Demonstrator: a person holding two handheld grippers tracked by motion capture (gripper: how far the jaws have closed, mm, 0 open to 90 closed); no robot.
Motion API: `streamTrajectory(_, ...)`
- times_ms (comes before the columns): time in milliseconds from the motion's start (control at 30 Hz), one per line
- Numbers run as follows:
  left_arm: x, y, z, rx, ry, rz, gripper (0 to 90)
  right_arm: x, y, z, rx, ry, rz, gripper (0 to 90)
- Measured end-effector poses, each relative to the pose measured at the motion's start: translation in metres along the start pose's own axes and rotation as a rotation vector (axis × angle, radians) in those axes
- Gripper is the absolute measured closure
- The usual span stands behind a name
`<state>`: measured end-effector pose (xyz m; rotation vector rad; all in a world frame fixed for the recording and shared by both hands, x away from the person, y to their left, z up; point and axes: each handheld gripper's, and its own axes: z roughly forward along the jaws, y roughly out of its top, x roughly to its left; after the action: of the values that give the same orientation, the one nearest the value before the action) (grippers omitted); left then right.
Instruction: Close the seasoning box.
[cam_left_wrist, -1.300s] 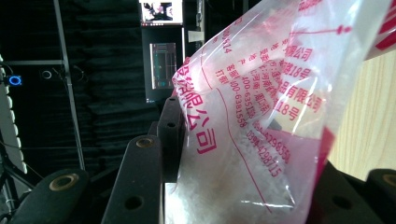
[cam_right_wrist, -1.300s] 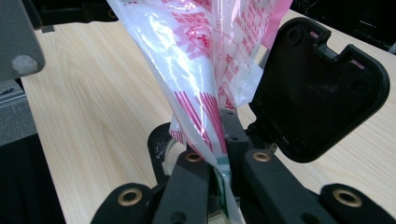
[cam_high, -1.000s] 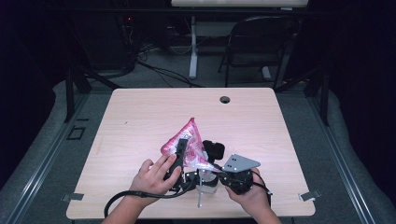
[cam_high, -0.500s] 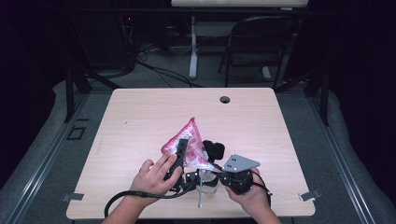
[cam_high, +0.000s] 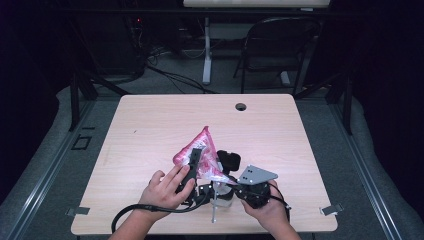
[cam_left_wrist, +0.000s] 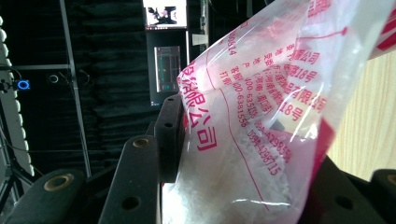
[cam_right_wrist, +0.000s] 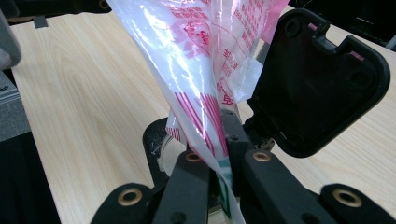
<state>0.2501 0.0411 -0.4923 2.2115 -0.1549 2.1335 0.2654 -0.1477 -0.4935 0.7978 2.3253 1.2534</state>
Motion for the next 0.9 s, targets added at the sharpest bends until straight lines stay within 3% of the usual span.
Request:
streamTrajectory(733,-0.0004,-0.0012,-0.0018,-0.004,-0.01,-0.005,67.1,0.0009,0.0,0.0005,-0.004,-0.004,-0.006,90.0)
streamTrajectory(900,0.0008,-0.0008,-0.0021,-0.008,0.004,0.008,67.3,0.0006,-0.0001,0.0008,-0.004,-0.007,-0.003,90.0)
